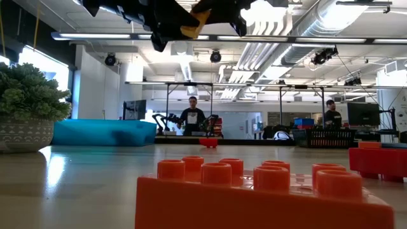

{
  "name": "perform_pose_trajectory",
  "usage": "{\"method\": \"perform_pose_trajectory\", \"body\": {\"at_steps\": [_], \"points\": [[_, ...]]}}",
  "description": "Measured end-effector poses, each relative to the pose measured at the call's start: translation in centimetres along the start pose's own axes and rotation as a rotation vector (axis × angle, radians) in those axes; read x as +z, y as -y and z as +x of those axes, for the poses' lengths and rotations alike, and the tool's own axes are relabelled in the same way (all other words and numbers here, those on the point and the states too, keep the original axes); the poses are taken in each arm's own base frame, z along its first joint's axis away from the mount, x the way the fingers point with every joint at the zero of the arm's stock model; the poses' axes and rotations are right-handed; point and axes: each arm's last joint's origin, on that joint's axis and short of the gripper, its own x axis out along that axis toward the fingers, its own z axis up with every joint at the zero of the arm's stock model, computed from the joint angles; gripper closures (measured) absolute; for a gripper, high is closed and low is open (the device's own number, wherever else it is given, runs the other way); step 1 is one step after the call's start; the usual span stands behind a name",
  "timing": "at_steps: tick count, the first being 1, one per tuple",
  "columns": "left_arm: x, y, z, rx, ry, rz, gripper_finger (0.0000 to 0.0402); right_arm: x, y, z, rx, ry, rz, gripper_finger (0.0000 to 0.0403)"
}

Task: Sort & place blocks by color
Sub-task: Put the yellow game piece into the black bin

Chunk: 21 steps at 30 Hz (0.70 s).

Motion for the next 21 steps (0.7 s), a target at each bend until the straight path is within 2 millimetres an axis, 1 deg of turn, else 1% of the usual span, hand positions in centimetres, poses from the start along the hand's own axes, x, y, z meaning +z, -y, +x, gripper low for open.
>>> {"method": "perform_pose_trajectory", "body": {"at_steps": [5,8,14,21], "points": [[-0.6,-1.3,-0.1,0.049,-0.067,-0.017,0.021,-0.6,0.9,0.0,-0.114,-0.053,0.034,0.0327],[-0.9,-2.2,-0.2,0.079,-0.109,-0.03,0.0195,-1.0,1.7,-0.1,-0.205,-0.09,0.055,0.0327],[-1.2,-3.7,-0.4,0.132,-0.15,-0.054,0.0192,-1.7,4.0,-0.5,-0.374,-0.18,0.091,0.0327],[-1.2,-5.0,-0.6,0.171,-0.156,-0.056,0.0194,-2.2,7.9,-1.5,-0.54,-0.319,0.129,0.0327]]}}
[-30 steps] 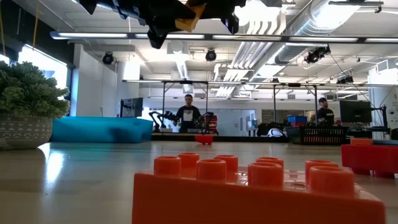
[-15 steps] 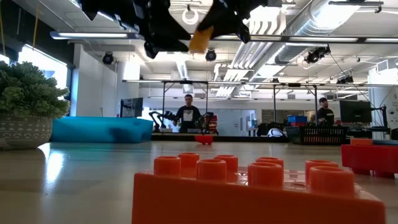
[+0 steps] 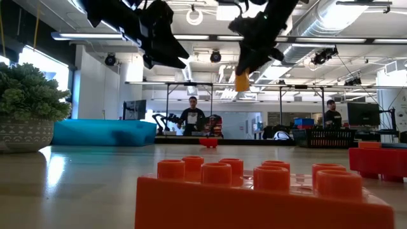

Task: Sort & place blocks by color
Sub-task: Put the yellow game piece into the black bin

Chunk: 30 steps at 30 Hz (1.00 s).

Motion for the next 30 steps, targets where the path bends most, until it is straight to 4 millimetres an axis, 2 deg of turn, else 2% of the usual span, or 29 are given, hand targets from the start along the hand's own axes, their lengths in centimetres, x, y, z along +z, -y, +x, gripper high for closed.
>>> {"method": "perform_pose_trajectory", "body": {"at_steps": [8,16,23,30], "points": [[-0.1,-1.0,0.0,0.031,-0.016,0.071,0.0194,0.2,5.3,1.0,-0.163,-0.155,0.036,0.0323],[0.0,-2.1,-0.1,0.106,-0.009,0.053,0.0194,0.5,10.8,1.4,-0.264,-0.265,0.03,0.0324],[0.1,-3.4,-0.2,0.241,-0.005,0.048,0.0194,0.3,14.2,1.4,-0.318,-0.337,0.004,0.0322],[0.2,-4.7,-0.4,0.285,-0.003,0.029,0.0194,-0.7,17.1,2.5,-0.392,-0.505,-0.06,0.0321]]}}
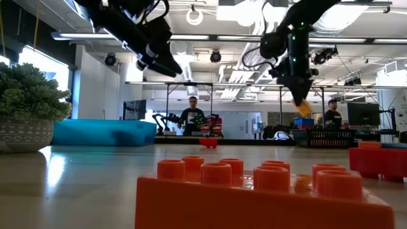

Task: Sort & place blocks by color
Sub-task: Put the yellow game piece into the black bin

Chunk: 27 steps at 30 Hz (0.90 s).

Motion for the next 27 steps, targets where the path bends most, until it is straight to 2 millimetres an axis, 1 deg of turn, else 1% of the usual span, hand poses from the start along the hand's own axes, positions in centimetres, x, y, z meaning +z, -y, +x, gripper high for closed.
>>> {"method": "perform_pose_trajectory", "body": {"at_steps": [7,13,17,21,27], "points": [[0.0,-0.9,0.1,0.029,-0.002,-0.016,0.0194,0.2,0.9,2.8,-0.069,-0.153,-0.087,0.0321],[0.0,-1.1,0.1,0.037,-0.003,-0.021,0.0194,0.2,1.3,4.6,-0.194,-0.269,-0.176,0.032],[0.0,-1.1,0.1,0.037,-0.003,-0.022,0.0194,0.3,1.6,5.6,-0.195,-0.309,-0.193,0.032],[0.0,-1.1,0.1,0.036,-0.003,-0.021,0.0194,0.2,1.6,6.2,-0.192,-0.342,-0.197,0.0313],[0.0,-1.1,0.1,0.034,-0.001,-0.063,0.0194,0.2,1.6,6.2,-0.198,-0.342,-0.165,0.0278]]}}
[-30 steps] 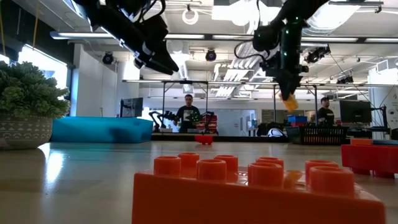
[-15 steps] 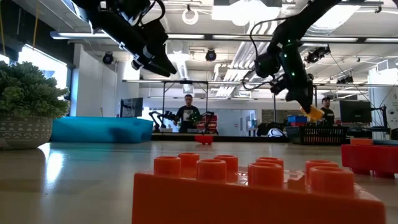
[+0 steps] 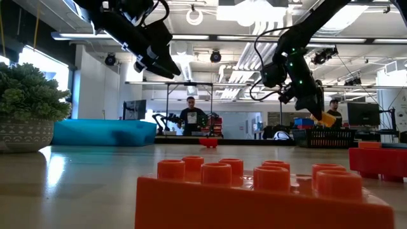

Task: Sort & place blocks by color
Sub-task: Put the yellow game piece into the black bin, then put the orange game piece into the orange bin

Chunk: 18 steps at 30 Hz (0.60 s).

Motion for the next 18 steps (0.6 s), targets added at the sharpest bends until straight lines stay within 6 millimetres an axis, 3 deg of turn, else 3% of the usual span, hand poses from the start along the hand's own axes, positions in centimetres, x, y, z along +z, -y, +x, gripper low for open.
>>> {"method": "perform_pose_trajectory", "body": {"at_steps": [9,18], "points": [[0.0,0.0,0.0,-0.007,0.0,-0.002,0.0194,-0.4,-0.5,-0.3,0.0,-0.033,-0.008,0.0234],[0.0,0.0,0.0,-0.007,-0.001,-0.002,0.0195,-1.7,-1.7,-1.9,0.034,-0.068,0.065,0.023]]}}
